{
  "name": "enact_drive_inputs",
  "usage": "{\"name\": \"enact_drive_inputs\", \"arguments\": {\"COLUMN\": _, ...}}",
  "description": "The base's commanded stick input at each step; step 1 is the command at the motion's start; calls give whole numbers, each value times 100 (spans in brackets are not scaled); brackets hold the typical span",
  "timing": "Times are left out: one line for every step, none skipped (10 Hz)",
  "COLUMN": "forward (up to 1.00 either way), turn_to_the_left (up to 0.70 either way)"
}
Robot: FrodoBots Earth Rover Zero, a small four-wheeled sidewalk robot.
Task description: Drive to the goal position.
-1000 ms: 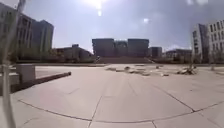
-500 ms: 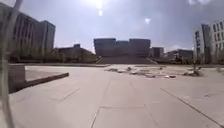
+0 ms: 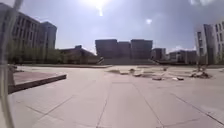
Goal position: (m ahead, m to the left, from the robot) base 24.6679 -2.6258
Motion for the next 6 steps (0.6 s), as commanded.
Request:
{"name": "enact_drive_inputs", "arguments": {"forward": 85, "turn_to_the_left": 0}}
{"name": "enact_drive_inputs", "arguments": {"forward": 85, "turn_to_the_left": 0}}
{"name": "enact_drive_inputs", "arguments": {"forward": 85, "turn_to_the_left": 0}}
{"name": "enact_drive_inputs", "arguments": {"forward": 85, "turn_to_the_left": 0}}
{"name": "enact_drive_inputs", "arguments": {"forward": 85, "turn_to_the_left": 0}}
{"name": "enact_drive_inputs", "arguments": {"forward": 85, "turn_to_the_left": 0}}
